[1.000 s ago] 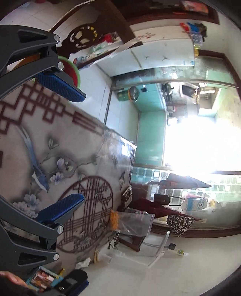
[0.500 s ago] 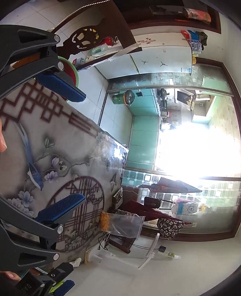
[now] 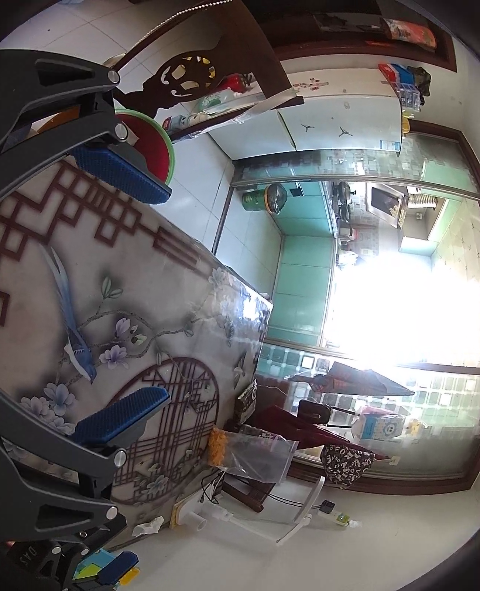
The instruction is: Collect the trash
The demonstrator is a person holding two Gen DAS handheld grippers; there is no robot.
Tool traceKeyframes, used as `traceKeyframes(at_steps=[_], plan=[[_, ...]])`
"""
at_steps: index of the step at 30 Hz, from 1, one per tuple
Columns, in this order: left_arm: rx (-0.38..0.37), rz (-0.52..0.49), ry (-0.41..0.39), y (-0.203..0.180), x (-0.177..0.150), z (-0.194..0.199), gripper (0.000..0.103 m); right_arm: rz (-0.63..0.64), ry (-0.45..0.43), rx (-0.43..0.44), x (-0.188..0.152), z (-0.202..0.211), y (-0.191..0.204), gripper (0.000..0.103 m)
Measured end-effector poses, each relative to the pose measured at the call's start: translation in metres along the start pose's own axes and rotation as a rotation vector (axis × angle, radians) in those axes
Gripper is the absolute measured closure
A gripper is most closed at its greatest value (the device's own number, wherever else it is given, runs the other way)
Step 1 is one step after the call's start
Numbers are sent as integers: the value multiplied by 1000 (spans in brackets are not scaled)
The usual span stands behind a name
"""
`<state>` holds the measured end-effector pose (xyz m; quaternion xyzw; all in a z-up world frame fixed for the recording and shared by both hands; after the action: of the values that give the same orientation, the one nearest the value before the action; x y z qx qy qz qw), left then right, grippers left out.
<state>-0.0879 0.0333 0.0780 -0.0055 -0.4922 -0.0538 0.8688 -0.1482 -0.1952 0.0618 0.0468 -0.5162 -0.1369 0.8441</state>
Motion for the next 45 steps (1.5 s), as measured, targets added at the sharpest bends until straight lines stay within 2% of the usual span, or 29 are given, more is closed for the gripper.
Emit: traceKeyframes(at_steps=[35, 45], plan=[[-18, -9, 2, -1, -2, -3, 8, -1, 32, -5, -4, -8, -2, 4], [-69, -47, 13, -15, -8, -15, 8, -14, 55, -21, -13, -17, -12, 5]])
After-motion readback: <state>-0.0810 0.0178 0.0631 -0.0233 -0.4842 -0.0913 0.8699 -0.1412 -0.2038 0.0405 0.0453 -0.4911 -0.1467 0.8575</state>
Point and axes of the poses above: each gripper's, at about its wrist camera, not at the fingertips, and z roughly against the way its jaws point, y to its left, x to its top, the point moved 2 cm from there along -z, roughly the way its jaws point, and after that the axes turned 11 degrees about -z, right-handed, at the moved point
